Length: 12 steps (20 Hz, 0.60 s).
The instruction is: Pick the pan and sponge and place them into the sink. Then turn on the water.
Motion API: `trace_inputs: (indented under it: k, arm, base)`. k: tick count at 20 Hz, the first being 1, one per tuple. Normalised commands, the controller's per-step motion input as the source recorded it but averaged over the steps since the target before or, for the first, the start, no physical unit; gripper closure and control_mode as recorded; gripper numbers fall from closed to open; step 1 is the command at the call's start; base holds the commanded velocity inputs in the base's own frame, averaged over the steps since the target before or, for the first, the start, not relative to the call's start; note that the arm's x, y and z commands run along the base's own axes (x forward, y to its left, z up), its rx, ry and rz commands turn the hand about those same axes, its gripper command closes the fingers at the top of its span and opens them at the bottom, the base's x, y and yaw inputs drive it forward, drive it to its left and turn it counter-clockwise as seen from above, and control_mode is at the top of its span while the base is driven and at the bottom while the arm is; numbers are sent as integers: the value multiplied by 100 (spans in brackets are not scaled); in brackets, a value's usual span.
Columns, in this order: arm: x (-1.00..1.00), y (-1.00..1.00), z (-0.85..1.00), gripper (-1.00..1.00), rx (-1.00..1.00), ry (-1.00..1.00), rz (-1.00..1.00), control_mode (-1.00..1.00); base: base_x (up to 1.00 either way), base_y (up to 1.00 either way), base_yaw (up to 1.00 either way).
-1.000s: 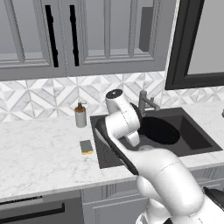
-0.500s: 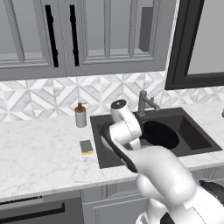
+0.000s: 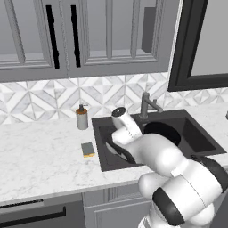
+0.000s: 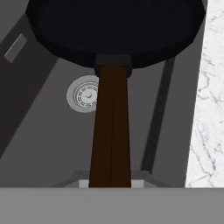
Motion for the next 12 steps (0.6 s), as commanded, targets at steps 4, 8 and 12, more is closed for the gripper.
trace_inputs:
  k: [4,8,12]
  arm:
    - [23,-58,-24,100,0,2,-1,-100]
    - [21,-56,-43,100,0,0,0,-100]
    - [29,-30,-52,100,0,1,0,-100]
  base:
    - [0,0,0]
    - [0,0,0]
    - [0,0,0]
